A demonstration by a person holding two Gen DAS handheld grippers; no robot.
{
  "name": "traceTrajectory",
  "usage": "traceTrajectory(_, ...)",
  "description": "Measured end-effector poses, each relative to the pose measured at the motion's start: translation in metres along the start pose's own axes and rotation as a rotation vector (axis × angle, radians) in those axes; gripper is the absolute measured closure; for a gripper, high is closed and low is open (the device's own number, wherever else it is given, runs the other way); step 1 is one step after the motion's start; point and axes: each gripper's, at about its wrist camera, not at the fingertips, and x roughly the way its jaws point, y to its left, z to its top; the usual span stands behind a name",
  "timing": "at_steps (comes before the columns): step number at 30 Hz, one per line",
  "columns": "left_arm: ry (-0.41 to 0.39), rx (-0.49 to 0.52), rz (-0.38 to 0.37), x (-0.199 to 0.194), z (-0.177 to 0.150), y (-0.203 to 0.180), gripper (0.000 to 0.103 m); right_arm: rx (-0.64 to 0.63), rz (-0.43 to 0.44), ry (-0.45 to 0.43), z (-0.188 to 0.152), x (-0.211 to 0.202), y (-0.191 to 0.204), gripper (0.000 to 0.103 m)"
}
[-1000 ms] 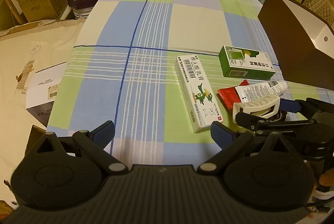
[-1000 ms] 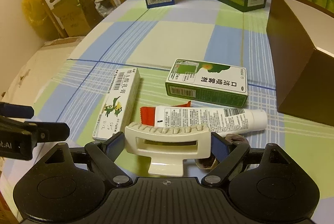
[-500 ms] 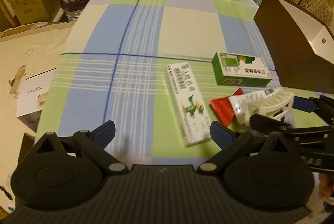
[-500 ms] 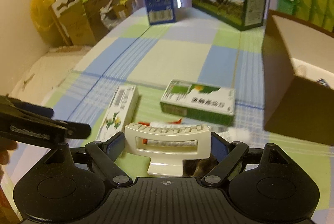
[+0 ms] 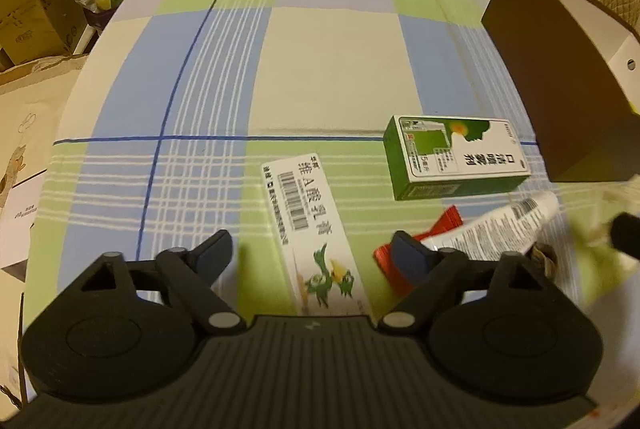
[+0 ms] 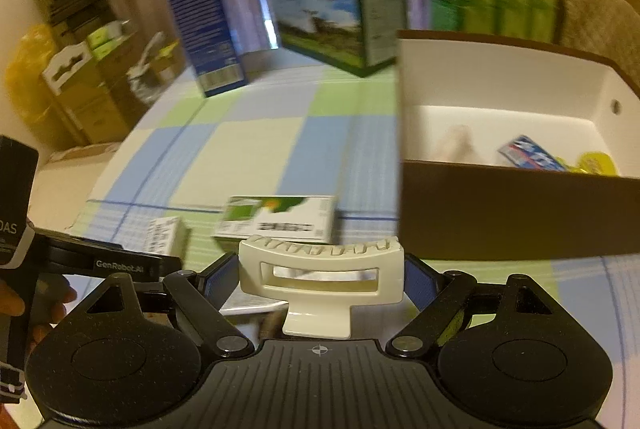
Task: Organize objects
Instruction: 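Grasp the white hair clip with the right tool while the left tool grasps the white ointment box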
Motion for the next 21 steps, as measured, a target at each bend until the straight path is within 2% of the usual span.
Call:
traceTrajectory(6,0.027,-0.002,0.012,0.015,0.006,-0.001,0.043,0.060,-0.047,-0.009,0.002,-0.011,-0.028,0.021)
traceTrajectory(8,0.038,-0.004,0.016,0.019,0.007,-0.002,0.059,0.071,-0.055,-0.010,0.002,-0.014,-0.035,0.021)
traceTrajectory(9,0.047,-0.007,0.016,0.021,0.006,-0.003,0.063,0.077,-0.058,-0.011,0.002,-0.015,-0.038,0.021)
traceTrajectory(21,0.015,-0.014,0.054,0.005,-0.011,-0.003,0.067,0.090,-0.050,-0.008,-0.002,-0.026,-0.058,0.021)
